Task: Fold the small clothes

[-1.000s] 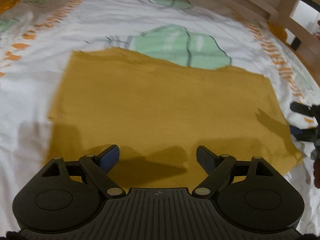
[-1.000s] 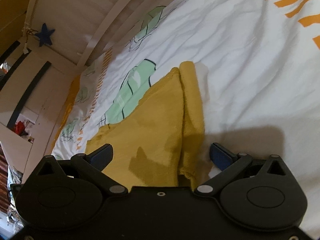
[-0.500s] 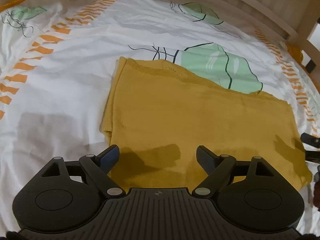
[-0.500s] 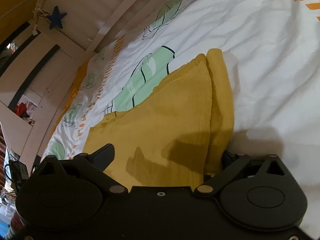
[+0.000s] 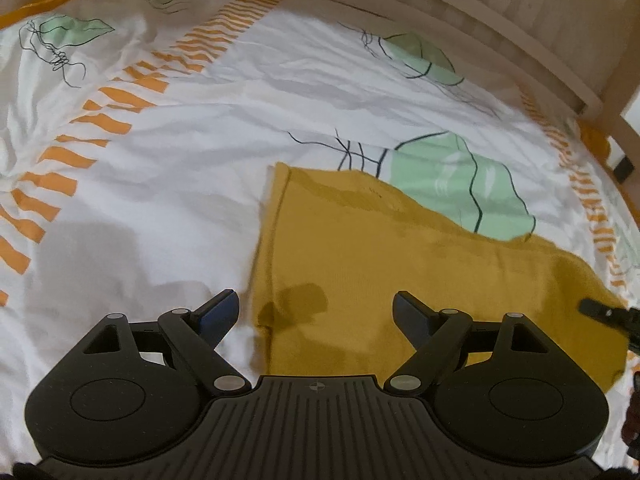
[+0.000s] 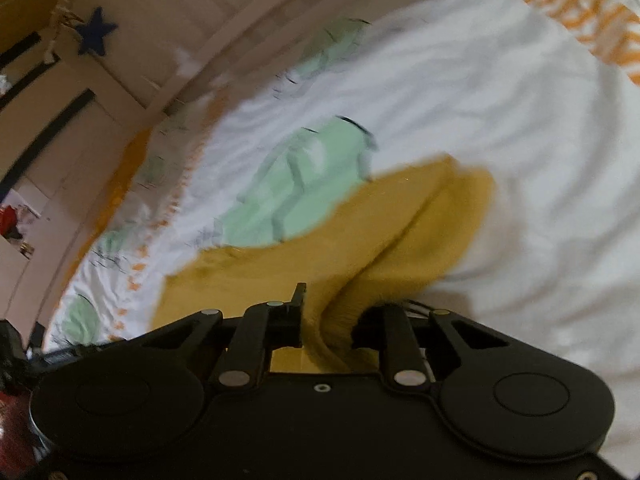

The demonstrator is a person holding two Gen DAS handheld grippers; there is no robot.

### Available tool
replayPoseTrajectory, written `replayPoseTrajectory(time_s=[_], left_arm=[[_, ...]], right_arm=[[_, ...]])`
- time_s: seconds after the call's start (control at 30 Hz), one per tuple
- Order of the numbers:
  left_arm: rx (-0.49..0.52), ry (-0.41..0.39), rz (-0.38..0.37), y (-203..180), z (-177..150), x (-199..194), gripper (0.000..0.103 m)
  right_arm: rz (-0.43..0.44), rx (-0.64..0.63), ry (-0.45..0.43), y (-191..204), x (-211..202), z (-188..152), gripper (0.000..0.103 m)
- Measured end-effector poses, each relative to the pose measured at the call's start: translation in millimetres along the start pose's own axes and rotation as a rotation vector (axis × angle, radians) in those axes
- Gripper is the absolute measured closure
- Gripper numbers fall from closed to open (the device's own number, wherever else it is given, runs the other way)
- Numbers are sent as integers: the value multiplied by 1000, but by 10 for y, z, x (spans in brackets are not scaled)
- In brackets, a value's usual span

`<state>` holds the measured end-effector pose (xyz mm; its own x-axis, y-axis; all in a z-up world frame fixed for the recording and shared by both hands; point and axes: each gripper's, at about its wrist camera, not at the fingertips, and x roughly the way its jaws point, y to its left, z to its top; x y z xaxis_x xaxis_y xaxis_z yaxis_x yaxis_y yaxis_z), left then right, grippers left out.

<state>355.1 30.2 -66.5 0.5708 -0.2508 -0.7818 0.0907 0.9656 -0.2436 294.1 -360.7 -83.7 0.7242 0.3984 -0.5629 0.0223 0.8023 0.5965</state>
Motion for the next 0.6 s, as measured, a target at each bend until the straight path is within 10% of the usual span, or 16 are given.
replayPoseTrajectory(time_s=[0.6], left_arm=[[-103, -70, 16, 544, 191, -314, 19]], right_arm=[[32, -252, 131, 1695, 1173, -527, 78]])
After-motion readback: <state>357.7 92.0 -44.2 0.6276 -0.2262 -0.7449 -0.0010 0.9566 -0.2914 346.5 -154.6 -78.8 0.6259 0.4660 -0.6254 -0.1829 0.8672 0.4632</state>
